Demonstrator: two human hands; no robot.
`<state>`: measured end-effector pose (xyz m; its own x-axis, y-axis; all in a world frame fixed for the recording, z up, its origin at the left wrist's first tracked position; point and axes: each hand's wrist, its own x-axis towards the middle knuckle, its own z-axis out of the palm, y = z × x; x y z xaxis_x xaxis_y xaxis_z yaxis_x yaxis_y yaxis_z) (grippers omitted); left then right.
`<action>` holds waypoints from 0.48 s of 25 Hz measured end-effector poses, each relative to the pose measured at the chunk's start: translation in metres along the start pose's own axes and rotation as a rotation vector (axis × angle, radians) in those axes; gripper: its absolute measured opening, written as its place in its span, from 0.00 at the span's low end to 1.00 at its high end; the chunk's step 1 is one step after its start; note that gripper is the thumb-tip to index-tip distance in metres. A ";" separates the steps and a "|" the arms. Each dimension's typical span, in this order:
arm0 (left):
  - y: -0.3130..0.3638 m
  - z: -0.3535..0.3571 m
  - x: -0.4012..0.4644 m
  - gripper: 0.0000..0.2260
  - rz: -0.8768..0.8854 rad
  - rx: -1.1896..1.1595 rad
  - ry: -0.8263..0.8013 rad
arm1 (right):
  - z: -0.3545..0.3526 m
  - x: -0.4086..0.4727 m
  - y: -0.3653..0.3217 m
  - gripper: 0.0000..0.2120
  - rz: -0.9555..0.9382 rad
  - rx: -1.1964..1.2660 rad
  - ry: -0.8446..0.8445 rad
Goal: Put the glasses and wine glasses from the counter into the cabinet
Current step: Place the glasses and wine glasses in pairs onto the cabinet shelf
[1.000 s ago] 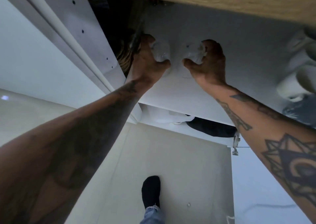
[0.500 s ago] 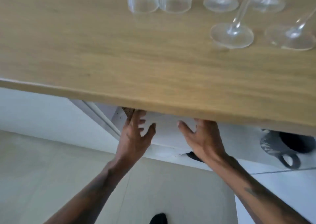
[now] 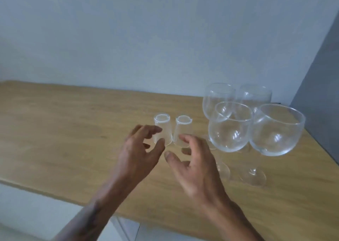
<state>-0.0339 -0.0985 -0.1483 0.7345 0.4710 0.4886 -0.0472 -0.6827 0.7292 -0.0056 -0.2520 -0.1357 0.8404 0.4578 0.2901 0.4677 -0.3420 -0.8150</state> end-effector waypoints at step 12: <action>-0.100 0.083 0.079 0.33 -0.209 -0.010 -0.057 | 0.073 0.120 0.090 0.33 0.147 -0.153 0.382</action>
<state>0.0854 -0.0397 -0.2222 0.7663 0.5690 0.2982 0.1040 -0.5680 0.8164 0.1170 -0.1678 -0.2111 0.9285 0.0691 0.3648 0.3469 -0.5116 -0.7861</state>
